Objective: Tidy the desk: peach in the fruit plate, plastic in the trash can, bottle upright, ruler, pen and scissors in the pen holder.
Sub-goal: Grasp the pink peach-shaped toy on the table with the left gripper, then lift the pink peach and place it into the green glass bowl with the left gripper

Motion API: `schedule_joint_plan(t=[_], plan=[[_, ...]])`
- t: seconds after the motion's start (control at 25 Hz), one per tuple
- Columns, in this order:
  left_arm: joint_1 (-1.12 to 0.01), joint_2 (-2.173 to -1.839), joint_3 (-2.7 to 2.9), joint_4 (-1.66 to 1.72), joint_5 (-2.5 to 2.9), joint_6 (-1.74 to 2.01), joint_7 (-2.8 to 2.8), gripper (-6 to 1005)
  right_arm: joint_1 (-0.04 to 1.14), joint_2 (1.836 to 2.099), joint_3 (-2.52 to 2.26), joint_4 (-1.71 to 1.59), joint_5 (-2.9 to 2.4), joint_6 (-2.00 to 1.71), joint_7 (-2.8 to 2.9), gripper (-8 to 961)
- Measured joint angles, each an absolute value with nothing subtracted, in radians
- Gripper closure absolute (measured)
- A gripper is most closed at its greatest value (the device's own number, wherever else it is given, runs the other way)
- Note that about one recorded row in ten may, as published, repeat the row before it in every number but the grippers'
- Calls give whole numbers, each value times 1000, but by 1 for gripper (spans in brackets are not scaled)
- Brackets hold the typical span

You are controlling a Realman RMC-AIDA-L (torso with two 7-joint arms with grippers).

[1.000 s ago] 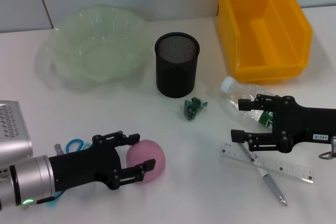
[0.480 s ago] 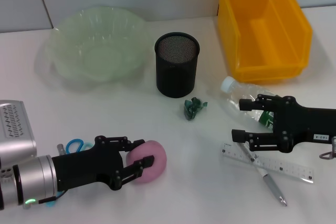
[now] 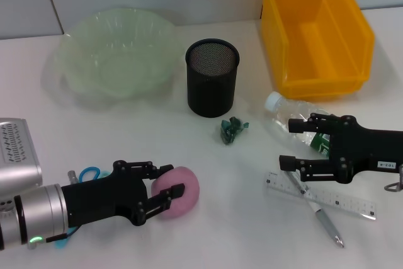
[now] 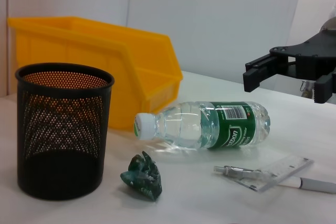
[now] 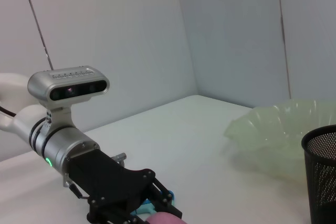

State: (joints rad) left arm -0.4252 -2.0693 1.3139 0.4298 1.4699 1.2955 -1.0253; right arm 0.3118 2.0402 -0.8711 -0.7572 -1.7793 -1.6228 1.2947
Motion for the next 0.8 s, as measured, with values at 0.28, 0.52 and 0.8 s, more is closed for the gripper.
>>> schedule_joint_plan(t=[0.28,0.52,0.8], plan=[[-433,-2069,1317,431,1469,1295,-1028,627,310,2040,-871,-759,-1779,-1623,1295,130],[-434,-2069,1316,431,1469,1293,-1028,648,310,2040,-870,-759,-1779,-1623,1295,130],[-434,-2069,1313,444,1469,1297,-1028,709,310,2040,-863,-759,-1779,-1623,1295,130]])
